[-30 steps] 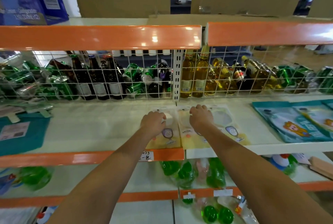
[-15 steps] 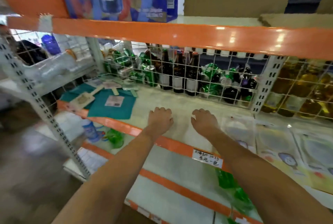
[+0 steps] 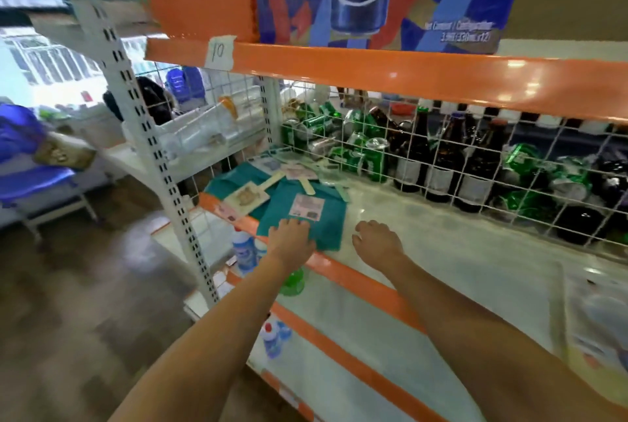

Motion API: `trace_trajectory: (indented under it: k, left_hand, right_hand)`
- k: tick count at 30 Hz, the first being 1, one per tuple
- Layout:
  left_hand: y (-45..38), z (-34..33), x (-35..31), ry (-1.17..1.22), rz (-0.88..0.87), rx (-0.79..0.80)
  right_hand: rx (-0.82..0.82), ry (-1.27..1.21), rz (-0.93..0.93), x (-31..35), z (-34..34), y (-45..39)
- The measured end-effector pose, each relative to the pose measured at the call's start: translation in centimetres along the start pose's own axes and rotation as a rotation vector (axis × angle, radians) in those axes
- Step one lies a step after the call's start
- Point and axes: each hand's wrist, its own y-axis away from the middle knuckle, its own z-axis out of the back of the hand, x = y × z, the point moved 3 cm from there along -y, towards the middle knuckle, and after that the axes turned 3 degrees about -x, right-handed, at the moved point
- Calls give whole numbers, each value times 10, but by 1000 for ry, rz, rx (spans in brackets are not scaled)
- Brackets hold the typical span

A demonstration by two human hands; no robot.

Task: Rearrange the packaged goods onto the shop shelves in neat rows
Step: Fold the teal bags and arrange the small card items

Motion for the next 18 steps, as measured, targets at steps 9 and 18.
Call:
trace_trajectory:
  k: [9,18]
  left_hand:
    - [-54,-3,78,86,112,-90]
    - [-130,10,110,40,173,-166]
  right_hand:
    - [-34,-179,-32,60,3,-104]
    - [72,-225,-11,90,-10,-186]
